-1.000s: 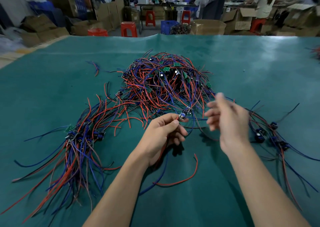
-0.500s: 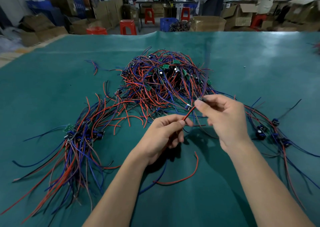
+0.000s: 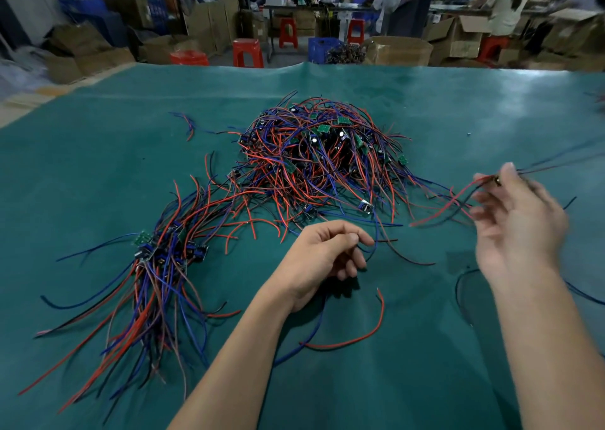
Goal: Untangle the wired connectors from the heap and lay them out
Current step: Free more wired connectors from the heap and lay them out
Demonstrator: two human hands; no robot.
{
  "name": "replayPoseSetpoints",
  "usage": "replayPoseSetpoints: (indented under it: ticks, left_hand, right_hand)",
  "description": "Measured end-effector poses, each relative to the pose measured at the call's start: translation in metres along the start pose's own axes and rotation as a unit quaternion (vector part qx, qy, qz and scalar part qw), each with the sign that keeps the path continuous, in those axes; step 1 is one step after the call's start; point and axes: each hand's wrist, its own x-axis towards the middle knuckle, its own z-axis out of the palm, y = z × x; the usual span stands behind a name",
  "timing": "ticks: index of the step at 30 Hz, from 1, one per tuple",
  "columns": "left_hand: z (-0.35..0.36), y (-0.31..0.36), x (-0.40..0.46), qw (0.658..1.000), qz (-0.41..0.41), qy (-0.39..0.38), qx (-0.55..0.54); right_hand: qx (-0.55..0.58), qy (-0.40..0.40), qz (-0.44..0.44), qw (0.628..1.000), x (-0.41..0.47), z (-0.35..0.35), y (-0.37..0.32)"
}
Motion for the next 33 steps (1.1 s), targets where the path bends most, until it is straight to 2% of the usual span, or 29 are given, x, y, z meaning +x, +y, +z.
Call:
replayPoseSetpoints:
  ticks: [3,6,10,12,14,16,17,18,20,24,26,28,31,33]
  left_hand:
    - [-0.001,0.000,0.001,1.000,-0.004,0.001,-0.021]
    - [-0.001,0.001,0.002,0.999,-0.010,0.004,-0.033]
    - [0.002,0.000,0.001,0.999,0.000,0.021,-0.029]
    - [0.001,-0.001,-0.002,0.999,0.027,0.022,-0.035]
    - [-0.001,-0.002,-0.005,0.999,0.034,0.008,-0.033]
    - [-0.003,-0.001,-0.005,0.999,0.044,0.002,-0.028]
    - [-0.003,-0.001,-0.005,0.999,0.046,0.005,-0.020]
    - [-0.002,-0.001,-0.004,0.999,0.036,0.017,-0.019]
    - [0.000,-0.001,-0.001,0.999,0.011,0.033,-0.029]
    - [-0.002,-0.001,0.004,0.999,-0.013,0.023,-0.047]
    - [-0.002,-0.002,0.006,0.998,-0.015,0.029,-0.062]
    - [-0.002,-0.001,0.006,0.997,-0.016,0.033,-0.072]
    - [-0.002,0.000,0.006,0.996,-0.017,0.044,-0.070]
    - [-0.003,0.000,0.006,0.996,-0.017,0.055,-0.069]
  right_hand:
    - [0.009,-0.062,0.030,0.998,-0.015,0.014,-0.006]
    - [-0.012,-0.166,0.053,0.985,-0.041,0.043,-0.005]
    - [-0.104,-0.324,0.059,0.938,-0.085,0.104,0.017]
    - [-0.183,-0.429,0.049,0.883,-0.106,0.137,0.029]
    - [-0.322,-0.533,0.010,0.782,-0.119,0.163,0.040]
    - [-0.448,-0.579,-0.057,0.679,-0.121,0.179,0.046]
    - [-0.481,-0.582,-0.086,0.650,-0.117,0.182,0.045]
    - [-0.504,-0.572,-0.114,0.637,-0.111,0.183,0.045]
    - [-0.546,-0.521,-0.160,0.635,-0.088,0.175,0.043]
    - [-0.648,-0.355,-0.148,0.657,-0.030,0.134,0.051]
    - [-0.694,-0.290,-0.132,0.645,-0.008,0.105,0.060]
    - [-0.720,-0.268,-0.122,0.628,0.004,0.084,0.070]
    - [-0.704,-0.268,-0.120,0.647,0.014,0.069,0.076]
    - [-0.678,-0.263,-0.112,0.678,0.020,0.064,0.071]
